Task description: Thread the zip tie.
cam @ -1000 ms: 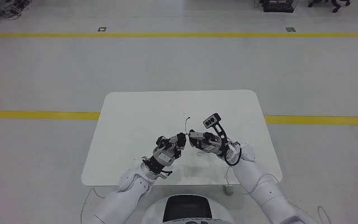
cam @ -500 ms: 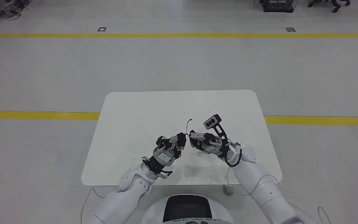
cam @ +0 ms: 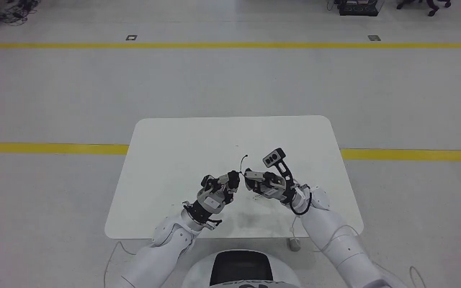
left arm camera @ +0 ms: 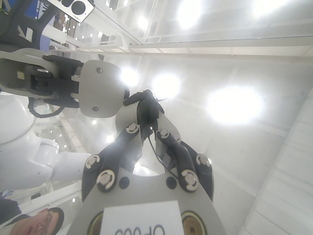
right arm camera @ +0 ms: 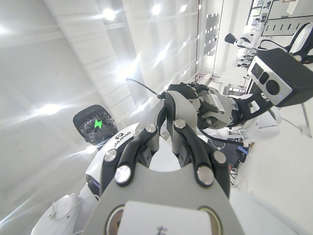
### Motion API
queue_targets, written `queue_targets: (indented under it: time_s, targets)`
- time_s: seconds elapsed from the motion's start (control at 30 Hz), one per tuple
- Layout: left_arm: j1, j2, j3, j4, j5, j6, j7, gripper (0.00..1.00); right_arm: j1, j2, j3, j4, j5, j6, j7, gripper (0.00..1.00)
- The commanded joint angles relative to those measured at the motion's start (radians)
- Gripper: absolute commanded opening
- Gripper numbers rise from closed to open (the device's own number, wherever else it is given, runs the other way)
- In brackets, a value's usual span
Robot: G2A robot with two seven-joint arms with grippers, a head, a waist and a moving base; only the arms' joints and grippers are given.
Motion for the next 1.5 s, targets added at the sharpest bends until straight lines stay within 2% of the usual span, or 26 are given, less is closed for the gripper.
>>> queue_targets:
  time_s: [0.0, 1.47]
  targets:
    - [0.0, 0.0, 0.0, 0.0, 0.0, 0.0, 0.0, 0.0, -0.001, 0.0, 0.0, 0.0, 0.001, 0.0, 0.0, 0.0]
    - [0.0, 0.0, 0.0, 0.0, 0.0, 0.0, 0.0, 0.0, 0.002, -0.002, -0.011, 0.036, 0.005, 0.0, 0.0, 0.0]
